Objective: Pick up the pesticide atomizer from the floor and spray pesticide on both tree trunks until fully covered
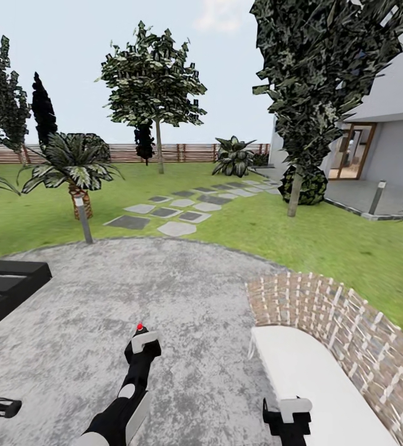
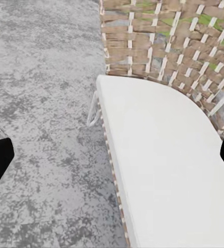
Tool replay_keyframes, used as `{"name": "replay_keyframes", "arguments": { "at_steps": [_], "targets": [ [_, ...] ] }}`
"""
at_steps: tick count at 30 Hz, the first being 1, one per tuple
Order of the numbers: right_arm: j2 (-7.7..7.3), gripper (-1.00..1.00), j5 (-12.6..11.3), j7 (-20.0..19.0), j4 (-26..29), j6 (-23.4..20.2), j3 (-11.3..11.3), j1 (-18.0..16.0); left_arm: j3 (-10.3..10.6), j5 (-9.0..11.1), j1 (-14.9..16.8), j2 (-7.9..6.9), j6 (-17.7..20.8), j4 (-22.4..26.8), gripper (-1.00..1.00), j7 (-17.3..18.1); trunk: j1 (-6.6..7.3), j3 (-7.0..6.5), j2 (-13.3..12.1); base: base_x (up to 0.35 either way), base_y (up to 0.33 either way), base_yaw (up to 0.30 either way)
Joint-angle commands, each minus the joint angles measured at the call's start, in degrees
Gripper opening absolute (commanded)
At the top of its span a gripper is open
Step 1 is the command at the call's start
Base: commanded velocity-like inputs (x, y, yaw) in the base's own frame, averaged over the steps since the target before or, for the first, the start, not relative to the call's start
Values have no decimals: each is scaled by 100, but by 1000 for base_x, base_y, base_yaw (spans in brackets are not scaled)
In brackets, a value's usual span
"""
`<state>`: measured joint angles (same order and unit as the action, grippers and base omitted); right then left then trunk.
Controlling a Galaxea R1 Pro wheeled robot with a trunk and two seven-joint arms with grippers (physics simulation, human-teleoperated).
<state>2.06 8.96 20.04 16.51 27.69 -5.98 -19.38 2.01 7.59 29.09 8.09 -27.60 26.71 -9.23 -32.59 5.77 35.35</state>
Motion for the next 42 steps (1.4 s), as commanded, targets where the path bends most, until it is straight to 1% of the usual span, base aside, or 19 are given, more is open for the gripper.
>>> {"name": "replay_keyframes", "arguments": {
  "at_steps": [1, 7, 17, 24, 30, 32, 34, 36, 40, 42],
  "targets": [
    [-1, 100, 0, 0, 0, 0, -2, 1, 1, -3, 0, 0, 0, 1, -100, 0, 0, 0, 0, 350, 13, 0],
    [-1, 100, 0, 0, -2, 0, 0, -1, 1, -3, 2, 0, 0, 1, -100, 0, 0, 0, 0, 350, 59, 0],
    [19, 100, 0, 0, 1, 7, -2, -1, 1, -3, 2, 0, 0, 1, -100, 0, 0, 0, 0, 340, 157, 1],
    [22, 100, 0, 0, 1, 9, -5, 1, 1, -3, 2, 0, 0, 1, -100, 0, 0, -4, 0, 338, 151, 93],
    [22, 100, 0, 0, 1, 9, -26, 3, 1, -3, 3, 0, 0, 1, -100, 0, 0, -5, 0, 345, 46, 17],
    [22, 100, 0, 0, 0, 9, -132, 2, 1, -3, 2, 0, 0, 1, -100, 0, 0, -5, 0, 348, 10, 4],
    [22, 100, -3, 0, 0, 12, -411, -1, 1, -3, 1, 0, 0, 1, -100, 0, 0, -5, 0, 349, 5, 2],
    [22, 100, -6, 0, 1, 15, -582, 1, 1, -3, 0, 0, 0, 1, -100, 0, 0, -5, 0, 349, 2, 1],
    [22, 100, -8, 0, -1, 20, -726, 0, 1, -3, 0, 0, 0, 1, -100, 0, 0, -5, 0, 350, 26, 0],
    [22, 100, -10, 0, 0, 23, -745, -1, 1, -3, 2, 0, 0, 1, -100, 0, 0, -5, 0, 350, 72, 0]
  ]
}}
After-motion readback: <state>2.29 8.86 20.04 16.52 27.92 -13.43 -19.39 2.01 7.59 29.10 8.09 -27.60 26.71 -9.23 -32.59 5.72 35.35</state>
